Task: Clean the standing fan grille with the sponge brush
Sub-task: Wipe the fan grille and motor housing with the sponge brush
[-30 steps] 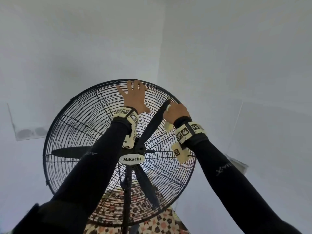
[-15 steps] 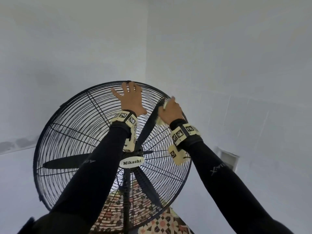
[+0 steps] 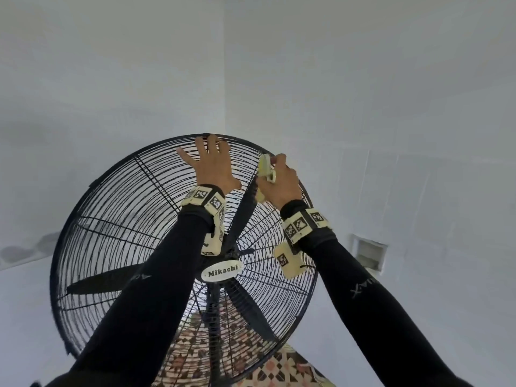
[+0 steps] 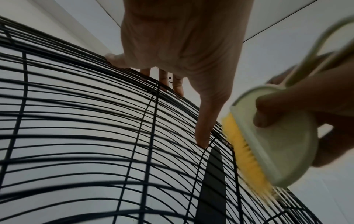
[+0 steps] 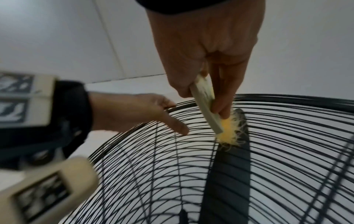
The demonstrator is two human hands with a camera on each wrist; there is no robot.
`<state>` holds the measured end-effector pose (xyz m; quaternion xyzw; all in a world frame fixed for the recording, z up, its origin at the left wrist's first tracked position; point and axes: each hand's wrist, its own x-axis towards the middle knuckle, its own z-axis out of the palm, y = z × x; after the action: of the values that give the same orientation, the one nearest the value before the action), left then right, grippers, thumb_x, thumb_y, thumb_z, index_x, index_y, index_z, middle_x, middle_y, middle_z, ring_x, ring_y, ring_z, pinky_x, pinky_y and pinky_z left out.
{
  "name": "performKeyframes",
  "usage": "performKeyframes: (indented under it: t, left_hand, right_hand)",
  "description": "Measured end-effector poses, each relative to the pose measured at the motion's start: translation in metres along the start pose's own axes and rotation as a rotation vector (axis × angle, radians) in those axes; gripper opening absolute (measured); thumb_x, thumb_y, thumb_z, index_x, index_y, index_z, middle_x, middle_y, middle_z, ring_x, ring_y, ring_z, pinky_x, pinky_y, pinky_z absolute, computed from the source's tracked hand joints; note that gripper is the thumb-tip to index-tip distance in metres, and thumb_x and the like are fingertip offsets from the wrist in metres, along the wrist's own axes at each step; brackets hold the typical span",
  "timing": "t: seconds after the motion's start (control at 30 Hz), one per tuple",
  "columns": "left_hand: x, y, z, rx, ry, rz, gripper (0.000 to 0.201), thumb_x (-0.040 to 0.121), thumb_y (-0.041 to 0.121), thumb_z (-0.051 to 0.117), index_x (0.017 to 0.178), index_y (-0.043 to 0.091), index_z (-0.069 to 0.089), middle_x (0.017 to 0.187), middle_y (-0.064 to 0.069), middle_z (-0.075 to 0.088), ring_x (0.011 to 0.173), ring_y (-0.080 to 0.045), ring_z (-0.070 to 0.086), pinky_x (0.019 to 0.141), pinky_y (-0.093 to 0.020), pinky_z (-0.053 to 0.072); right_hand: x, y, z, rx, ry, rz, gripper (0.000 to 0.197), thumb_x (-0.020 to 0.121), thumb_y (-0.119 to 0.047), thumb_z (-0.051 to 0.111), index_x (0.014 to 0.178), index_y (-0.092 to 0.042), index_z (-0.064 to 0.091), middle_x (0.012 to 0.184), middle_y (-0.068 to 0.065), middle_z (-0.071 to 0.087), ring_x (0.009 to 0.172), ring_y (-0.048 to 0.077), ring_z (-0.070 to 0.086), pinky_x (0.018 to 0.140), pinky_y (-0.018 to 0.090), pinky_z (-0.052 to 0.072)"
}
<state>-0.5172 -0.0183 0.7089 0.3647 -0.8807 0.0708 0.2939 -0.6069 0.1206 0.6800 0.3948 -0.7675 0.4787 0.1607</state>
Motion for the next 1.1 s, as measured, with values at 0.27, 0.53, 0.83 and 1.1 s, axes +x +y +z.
performKeyframes:
  t: [0.27,0.53,0.83,1.1]
  left_hand:
    - [-0.004,0.005,0.003,0.041,0.031,0.026,0.113,0.07,0.063,0.085,0.158,0.021,0.027,0.169,-0.012,0.013,0.156,-0.042,0.003,0.112,-0.084,0.001]
    - [-0.006,0.013,0.004,0.081,0.037,0.018,0.113,0.074,0.063,0.082,0.16,0.018,0.023,0.17,-0.015,0.01,0.157,-0.044,0.002,0.112,-0.084,0.0]
    - [-0.006,0.011,0.0,0.074,0.017,-0.008,0.116,0.073,0.057,0.086,0.161,0.017,0.023,0.171,-0.015,0.009,0.157,-0.044,0.001,0.112,-0.084,0.003]
    - [-0.006,0.014,0.004,0.087,0.05,-0.009,0.113,0.072,0.06,0.085,0.159,0.019,0.026,0.17,-0.014,0.012,0.157,-0.043,0.003,0.112,-0.083,0.002]
  right_hand:
    - [0.049,0.025,-0.022,-0.389,0.105,0.269,0.031,0.102,-0.021,0.052,0.125,-0.003,0.06,0.126,0.018,0.06,0.117,0.034,0.058,0.089,0.038,0.048]
    - [0.069,0.025,-0.018,-0.212,0.07,0.177,0.041,0.104,-0.036,0.048,0.12,0.0,0.06,0.121,0.02,0.063,0.114,0.037,0.058,0.091,0.039,0.048]
    - [0.067,0.064,-0.014,-0.451,0.027,0.317,0.035,0.106,-0.028,0.046,0.123,-0.001,0.06,0.127,0.019,0.059,0.117,0.035,0.059,0.089,0.038,0.049]
    - [0.105,0.033,-0.019,-0.041,0.004,0.054,0.057,0.105,-0.05,0.045,0.099,0.002,0.067,0.091,0.015,0.068,0.082,0.03,0.065,0.073,0.038,0.053]
